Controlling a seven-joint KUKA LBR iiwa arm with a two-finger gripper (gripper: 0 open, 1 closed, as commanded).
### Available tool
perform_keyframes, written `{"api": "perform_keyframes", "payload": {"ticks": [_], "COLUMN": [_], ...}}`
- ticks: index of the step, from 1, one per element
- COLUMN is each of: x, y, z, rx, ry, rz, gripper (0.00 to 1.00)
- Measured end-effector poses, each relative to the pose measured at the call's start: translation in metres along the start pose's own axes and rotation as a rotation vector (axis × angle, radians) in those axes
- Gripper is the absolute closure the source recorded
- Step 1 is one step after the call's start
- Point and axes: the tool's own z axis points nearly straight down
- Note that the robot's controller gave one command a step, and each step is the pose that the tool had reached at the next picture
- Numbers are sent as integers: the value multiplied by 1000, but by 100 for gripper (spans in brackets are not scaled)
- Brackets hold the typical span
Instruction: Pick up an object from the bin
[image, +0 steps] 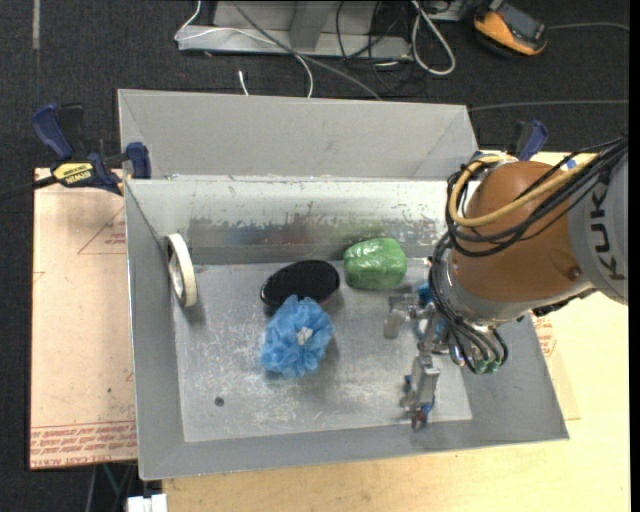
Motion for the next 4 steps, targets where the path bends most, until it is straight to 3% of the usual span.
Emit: {"api": "perform_keyframes", "payload": {"ticks": [1,2,3,4], "x": [-2,-3,-13,2], "y": [0,-69,-75,-72], "z": [-4,127,52,104], "rx": [0,1,4,5], "ry": [-8,-20,-21,-24], "rz": [0,-108,-555,-596], "gripper": [0,0,0,0]}}
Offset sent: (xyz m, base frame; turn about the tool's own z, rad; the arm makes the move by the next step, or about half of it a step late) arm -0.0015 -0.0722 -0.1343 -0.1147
